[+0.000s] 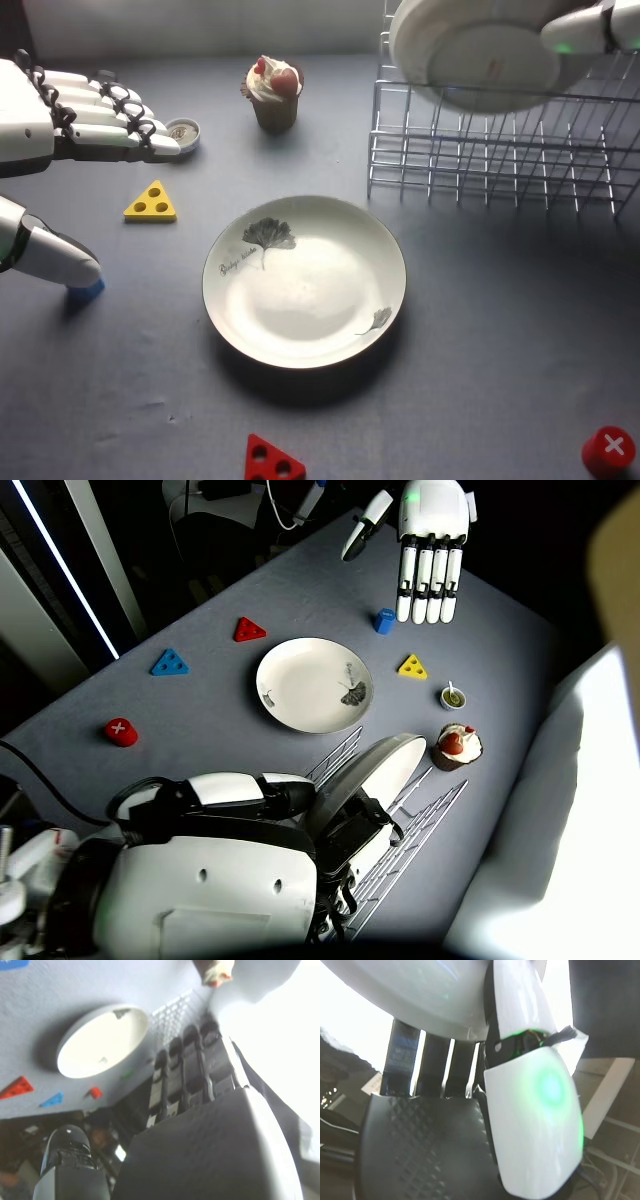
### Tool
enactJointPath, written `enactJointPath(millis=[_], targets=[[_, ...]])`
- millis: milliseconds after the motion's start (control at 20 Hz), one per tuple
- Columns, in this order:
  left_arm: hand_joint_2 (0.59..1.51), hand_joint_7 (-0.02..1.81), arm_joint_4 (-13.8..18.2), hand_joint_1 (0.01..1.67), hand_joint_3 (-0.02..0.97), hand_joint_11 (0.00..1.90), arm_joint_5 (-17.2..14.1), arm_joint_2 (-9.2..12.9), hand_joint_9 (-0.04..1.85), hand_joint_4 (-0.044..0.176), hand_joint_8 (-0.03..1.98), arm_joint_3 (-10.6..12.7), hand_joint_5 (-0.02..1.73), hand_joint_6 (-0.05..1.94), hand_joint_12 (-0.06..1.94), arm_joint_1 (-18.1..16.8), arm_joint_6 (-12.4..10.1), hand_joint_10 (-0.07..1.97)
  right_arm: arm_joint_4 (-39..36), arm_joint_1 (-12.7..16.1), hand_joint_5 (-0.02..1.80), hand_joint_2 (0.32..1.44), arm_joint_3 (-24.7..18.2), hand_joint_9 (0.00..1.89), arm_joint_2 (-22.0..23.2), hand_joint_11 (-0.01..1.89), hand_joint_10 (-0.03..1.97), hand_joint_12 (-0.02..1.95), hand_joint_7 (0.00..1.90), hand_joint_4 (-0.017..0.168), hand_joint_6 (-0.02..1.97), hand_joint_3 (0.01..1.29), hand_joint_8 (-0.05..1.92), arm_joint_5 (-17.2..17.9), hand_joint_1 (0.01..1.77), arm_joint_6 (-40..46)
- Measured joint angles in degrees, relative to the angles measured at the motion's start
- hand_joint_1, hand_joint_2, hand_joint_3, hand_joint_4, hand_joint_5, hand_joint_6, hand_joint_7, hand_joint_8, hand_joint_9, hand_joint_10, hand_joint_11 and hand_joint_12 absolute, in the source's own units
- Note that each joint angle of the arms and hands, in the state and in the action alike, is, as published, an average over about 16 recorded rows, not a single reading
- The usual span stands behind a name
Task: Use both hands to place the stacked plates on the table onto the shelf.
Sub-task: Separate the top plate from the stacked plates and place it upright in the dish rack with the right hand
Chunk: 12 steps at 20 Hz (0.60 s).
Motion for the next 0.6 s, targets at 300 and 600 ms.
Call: enactJointPath(millis=[300,600], targets=[[1.012,0.17,0.1,0.04,0.005,0.17,0.0,-0.1,0.16,0.005,0.0,-0.1,0.13,0.02,0.02,0.0,0.0,0.01,1.6,-0.7,0.86,1.0,2.1,1.11,-1.7,0.97,0.72,1.32,1.06,-0.009,1.01,0.01,0.61,-0.1,1.48,0.8],[1.021,0.18,0.3,0.04,0.005,0.17,0.0,-0.2,0.16,0.005,0.0,-0.1,0.13,0.02,0.02,0.0,0.0,0.01,3.2,-1.0,0.86,1.01,3.8,1.1,-2.5,1.01,0.46,0.92,1.04,-0.009,1.0,0.01,0.39,0.4,1.42,1.5]])
